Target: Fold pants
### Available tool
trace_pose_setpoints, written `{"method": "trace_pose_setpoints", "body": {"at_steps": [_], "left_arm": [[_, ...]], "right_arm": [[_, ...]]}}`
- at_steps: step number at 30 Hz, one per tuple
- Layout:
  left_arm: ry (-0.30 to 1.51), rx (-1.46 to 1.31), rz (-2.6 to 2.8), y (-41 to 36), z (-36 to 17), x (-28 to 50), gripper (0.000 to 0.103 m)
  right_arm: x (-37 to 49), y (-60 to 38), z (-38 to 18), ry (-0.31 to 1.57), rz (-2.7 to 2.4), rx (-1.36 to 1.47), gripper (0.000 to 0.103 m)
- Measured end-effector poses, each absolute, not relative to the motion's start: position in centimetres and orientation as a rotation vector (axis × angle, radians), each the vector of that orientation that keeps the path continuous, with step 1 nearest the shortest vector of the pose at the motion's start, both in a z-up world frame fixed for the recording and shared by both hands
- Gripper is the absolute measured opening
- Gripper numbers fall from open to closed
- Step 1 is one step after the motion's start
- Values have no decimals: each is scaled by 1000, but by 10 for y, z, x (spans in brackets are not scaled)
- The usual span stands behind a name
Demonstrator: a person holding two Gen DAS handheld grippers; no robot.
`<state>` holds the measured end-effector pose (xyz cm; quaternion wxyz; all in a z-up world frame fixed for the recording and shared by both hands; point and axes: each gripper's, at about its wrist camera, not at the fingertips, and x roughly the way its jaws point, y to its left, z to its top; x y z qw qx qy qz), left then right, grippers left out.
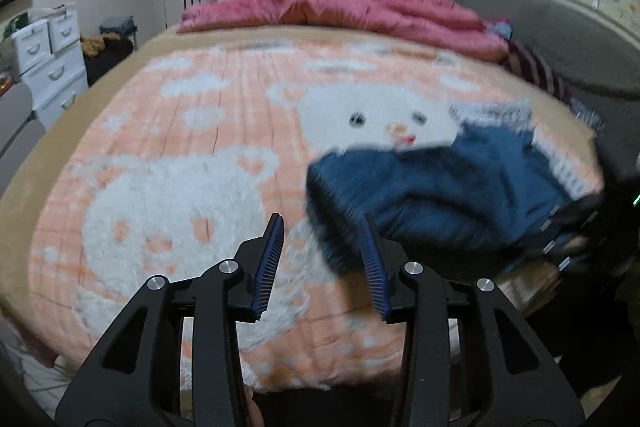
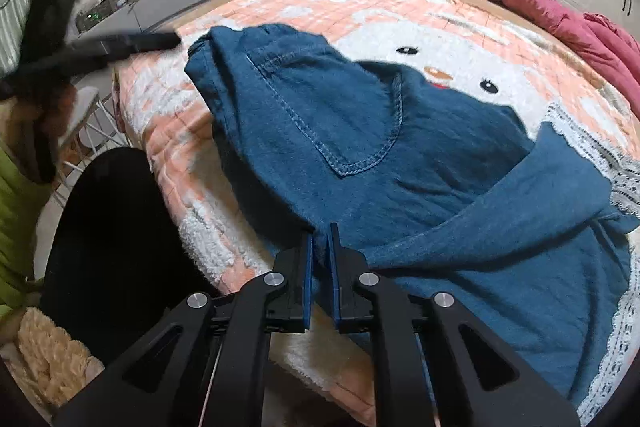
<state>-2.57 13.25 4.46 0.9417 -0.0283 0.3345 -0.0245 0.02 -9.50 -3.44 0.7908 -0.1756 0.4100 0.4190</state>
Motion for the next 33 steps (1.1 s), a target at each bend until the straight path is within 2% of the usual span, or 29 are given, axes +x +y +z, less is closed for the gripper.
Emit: {"method": "trace_pose_setpoints", "body": {"at_steps": [4, 9, 13, 16, 21, 28, 33], "left_arm": [[640, -112, -146, 101, 58, -5, 45], [740, -18, -164, 57, 35, 22, 45], [857, 32, -109, 60, -1, 23, 45], [866, 42, -123, 68, -13, 12, 45], [870, 62, -124, 66, -16, 10, 45], [868, 64, -130, 64, -19, 12, 45], [861, 60, -131, 64, -20, 13, 45]], "right_arm": [[-3, -95, -36, 912, 944, -369, 13], [-7, -99, -36, 925, 958, -351, 13], [-12, -102, -30, 922, 992, -323, 17], [-11, -111, -16, 892, 1003, -259, 17], [-1, -120, 4, 799, 923, -155, 37], [16, -106, -41, 998, 769, -227, 38], [17, -112, -44, 1001, 782, -189, 38]]}}
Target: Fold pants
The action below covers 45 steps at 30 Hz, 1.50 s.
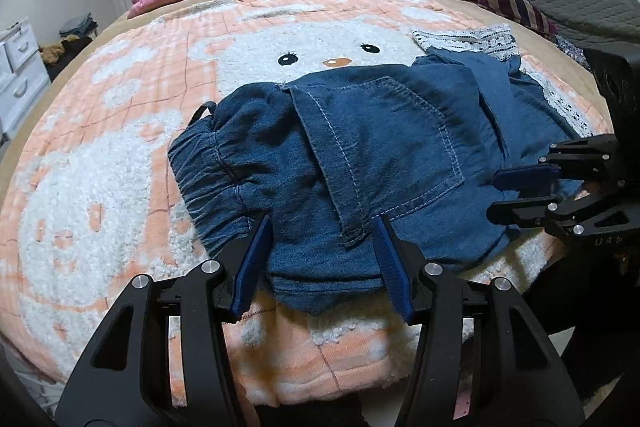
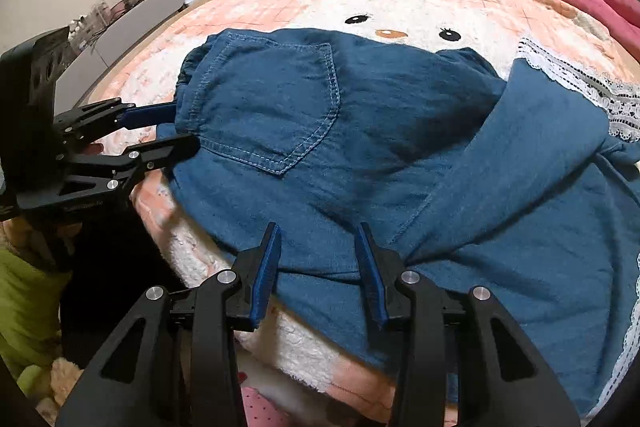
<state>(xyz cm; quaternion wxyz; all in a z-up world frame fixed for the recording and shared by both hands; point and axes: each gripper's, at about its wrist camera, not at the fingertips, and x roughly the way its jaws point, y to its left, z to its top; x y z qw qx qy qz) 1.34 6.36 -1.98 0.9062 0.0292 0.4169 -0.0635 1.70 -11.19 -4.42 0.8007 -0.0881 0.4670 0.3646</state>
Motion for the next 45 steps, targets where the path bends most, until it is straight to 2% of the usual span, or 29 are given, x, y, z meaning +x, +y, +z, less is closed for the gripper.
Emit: {"method": "trace_pose_setpoints", "body": {"at_steps": [3, 6, 10, 12, 16, 18, 20, 38, 42, 45], "left_arm": [[857, 57, -132, 64, -19, 13, 45], [850, 45, -131, 64, -12, 11, 45], [814, 30, -152, 59, 6, 4, 46], [790, 40, -163, 54, 15, 1, 49], [753, 60, -179, 40, 31, -3, 52], [742, 63, -204, 31, 37, -1, 52], [743, 58, -231, 23, 38, 2, 53], [922, -31, -532, -85, -8, 93, 52], [944, -87, -542, -89, -19, 108, 39], [971, -171, -570, -85, -32, 114, 21]], "right_arm": [[14, -116, -42, 988, 792, -191, 39], [8, -121, -27, 947, 819, -155, 47], [6, -132, -4, 859, 821, -116, 52], [8, -142, 5, 826, 807, -87, 58], [18, -161, 16, 788, 744, -44, 61], [24, -173, 19, 782, 703, -20, 70], [31, -184, 21, 774, 652, 3, 73], [115, -234, 23, 843, 407, 40, 74], [133, -227, 22, 859, 391, 10, 74], [150, -219, 17, 859, 393, -26, 74]]}}
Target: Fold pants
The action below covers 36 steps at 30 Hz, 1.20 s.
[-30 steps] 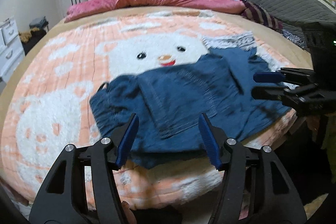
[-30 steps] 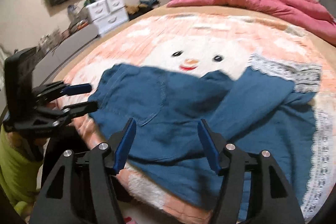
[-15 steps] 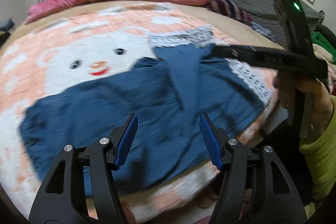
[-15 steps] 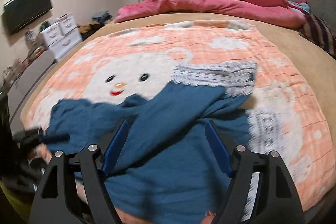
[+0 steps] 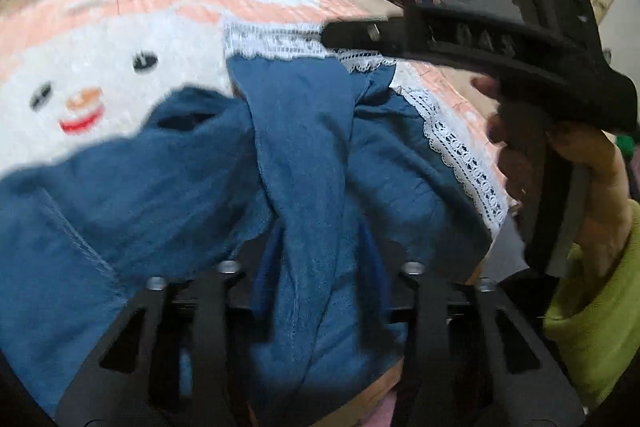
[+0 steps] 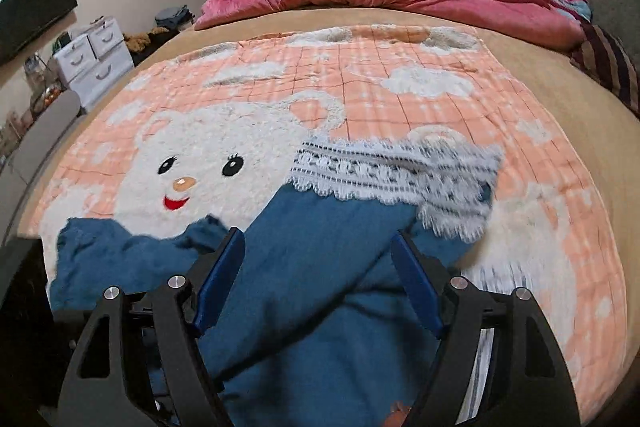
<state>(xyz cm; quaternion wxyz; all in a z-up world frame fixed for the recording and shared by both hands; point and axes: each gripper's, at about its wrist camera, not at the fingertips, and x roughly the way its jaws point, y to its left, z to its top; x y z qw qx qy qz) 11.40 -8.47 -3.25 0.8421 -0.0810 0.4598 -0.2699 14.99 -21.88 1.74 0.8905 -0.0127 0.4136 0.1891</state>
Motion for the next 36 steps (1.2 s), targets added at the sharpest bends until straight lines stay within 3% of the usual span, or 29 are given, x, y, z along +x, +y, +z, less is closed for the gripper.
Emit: {"method": "trace_pose_setpoints", "body": {"at_steps": [5, 22, 25, 26, 27, 28, 36], "left_arm": [[950, -231, -615, -79, -38, 116, 9], [941, -236, -656, -80, -38, 115, 9], [932, -238, -651, -79, -36, 116, 9], [930, -242, -649, -77, -36, 116, 9], [926, -245, -647, -77, -35, 117, 9], [921, -245, -641, -77, -34, 116, 11], [880, -271, -635, -71, -26, 115, 20]], "right_arm": [[176, -196, 9, 889, 395, -74, 74], [264, -137, -40, 1047, 234, -176, 73], [265, -138, -46, 1037, 219, -224, 49], [265, -143, -45, 1031, 217, -208, 38], [265, -150, -43, 1030, 218, -174, 21], [266, -158, -40, 1027, 218, -132, 12], [250, -221, -1, 959, 292, 183, 10]]}}
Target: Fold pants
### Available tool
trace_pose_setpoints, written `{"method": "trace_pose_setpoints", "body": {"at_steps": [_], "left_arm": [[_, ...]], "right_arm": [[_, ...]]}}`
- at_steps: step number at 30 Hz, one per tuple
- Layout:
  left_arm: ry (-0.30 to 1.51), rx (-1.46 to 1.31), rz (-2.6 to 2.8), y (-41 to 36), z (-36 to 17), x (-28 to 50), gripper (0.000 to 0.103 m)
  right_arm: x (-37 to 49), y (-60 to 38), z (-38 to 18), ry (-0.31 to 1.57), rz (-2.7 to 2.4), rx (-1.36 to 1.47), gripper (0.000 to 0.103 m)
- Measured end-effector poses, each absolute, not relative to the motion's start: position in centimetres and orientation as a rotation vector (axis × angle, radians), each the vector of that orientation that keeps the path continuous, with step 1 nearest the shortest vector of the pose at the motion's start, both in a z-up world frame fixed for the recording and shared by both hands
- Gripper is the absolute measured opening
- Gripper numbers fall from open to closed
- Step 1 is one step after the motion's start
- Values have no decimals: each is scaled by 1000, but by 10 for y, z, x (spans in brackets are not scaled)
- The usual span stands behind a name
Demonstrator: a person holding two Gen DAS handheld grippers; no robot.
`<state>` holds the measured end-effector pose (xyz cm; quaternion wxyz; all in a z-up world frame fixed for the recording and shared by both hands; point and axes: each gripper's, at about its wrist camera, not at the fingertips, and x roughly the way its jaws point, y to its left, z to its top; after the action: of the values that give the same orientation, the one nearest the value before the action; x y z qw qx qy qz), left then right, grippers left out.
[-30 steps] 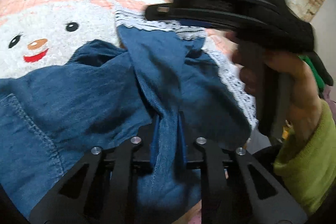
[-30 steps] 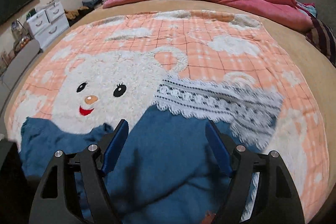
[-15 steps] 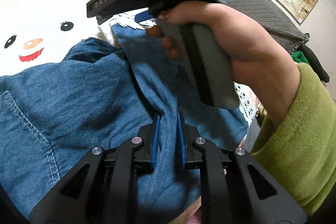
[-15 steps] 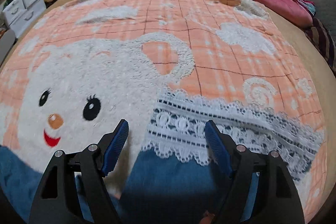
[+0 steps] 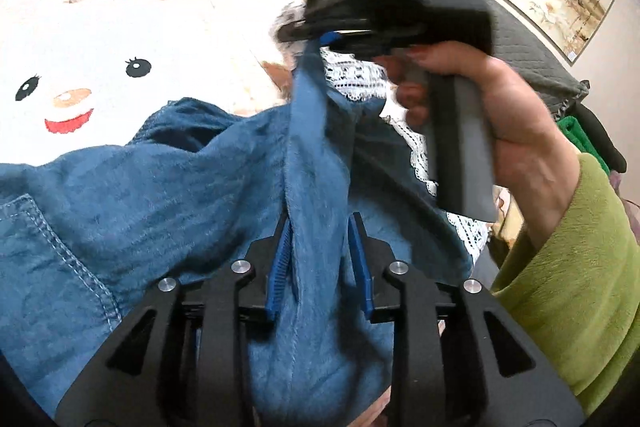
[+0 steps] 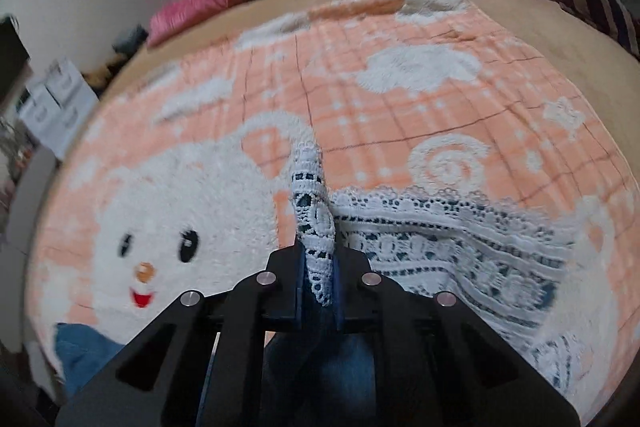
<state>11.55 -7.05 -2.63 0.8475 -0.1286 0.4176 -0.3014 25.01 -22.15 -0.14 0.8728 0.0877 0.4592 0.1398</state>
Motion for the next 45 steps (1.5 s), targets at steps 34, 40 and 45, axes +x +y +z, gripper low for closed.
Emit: {"method": "trace_pose_setpoints", "body": {"at_steps": [34, 40, 45], "left_arm": [[807, -60, -668, -75, -15, 41, 0], [817, -19, -661, -81, -20, 36, 0], [836, 2, -638, -81, -26, 34, 0]], "right_arm": [[25, -405, -16, 850, 176, 748, 18], [10, -414, -29, 868, 159, 752, 19], [4, -419, -33, 887, 185, 719, 17]]}}
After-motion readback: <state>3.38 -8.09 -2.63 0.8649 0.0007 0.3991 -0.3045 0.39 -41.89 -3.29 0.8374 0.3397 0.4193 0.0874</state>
